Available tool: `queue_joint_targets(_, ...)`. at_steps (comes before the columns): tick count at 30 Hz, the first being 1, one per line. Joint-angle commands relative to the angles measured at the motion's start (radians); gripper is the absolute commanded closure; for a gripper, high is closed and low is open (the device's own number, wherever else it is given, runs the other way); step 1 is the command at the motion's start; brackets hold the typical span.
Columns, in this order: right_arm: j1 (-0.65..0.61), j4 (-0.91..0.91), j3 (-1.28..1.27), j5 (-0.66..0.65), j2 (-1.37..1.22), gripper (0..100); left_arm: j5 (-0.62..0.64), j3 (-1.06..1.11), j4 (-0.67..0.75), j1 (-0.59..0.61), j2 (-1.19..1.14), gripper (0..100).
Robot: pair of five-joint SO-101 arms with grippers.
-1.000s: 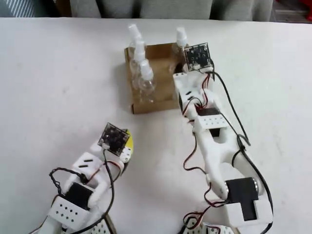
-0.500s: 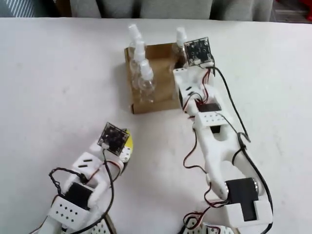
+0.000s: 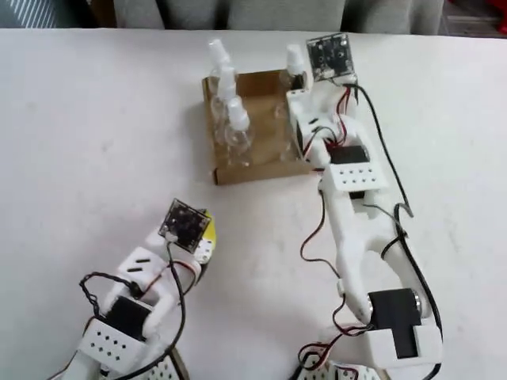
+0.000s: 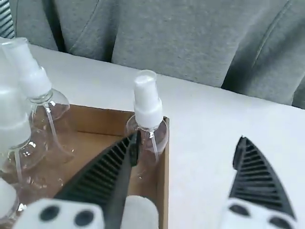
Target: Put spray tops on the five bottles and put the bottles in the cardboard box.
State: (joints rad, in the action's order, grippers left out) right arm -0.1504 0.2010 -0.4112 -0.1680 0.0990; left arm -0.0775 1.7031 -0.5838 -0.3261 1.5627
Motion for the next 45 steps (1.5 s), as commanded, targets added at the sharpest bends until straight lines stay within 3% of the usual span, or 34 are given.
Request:
queue_joint_targets(1,0.015,0.042,0.095,0.006,0.051,72.6,-0.011,-0.003,0.003,0.007,0.024,98)
queue_joint_targets(17,0.065,0.371,0.423,0.006,0.147,73.1,-0.011,-0.003,0.003,0.007,0.022,98)
queue_joint_targets(25,0.139,0.516,0.437,0.006,0.295,98.7,-0.011,-0.003,0.003,0.008,0.022,98)
queue_joint_targets(28,0.168,0.628,0.437,0.014,0.34,94.4,-0.011,-0.003,0.003,0.035,0.022,98)
queue_joint_targets(38,0.163,1.066,0.436,0.015,0.542,98.1,-0.011,-0.003,0.005,0.107,0.022,98)
queue_joint_targets(45,0.163,1.254,0.436,0.017,0.688,98.2,-0.006,-0.003,-0.002,0.196,0.022,98)
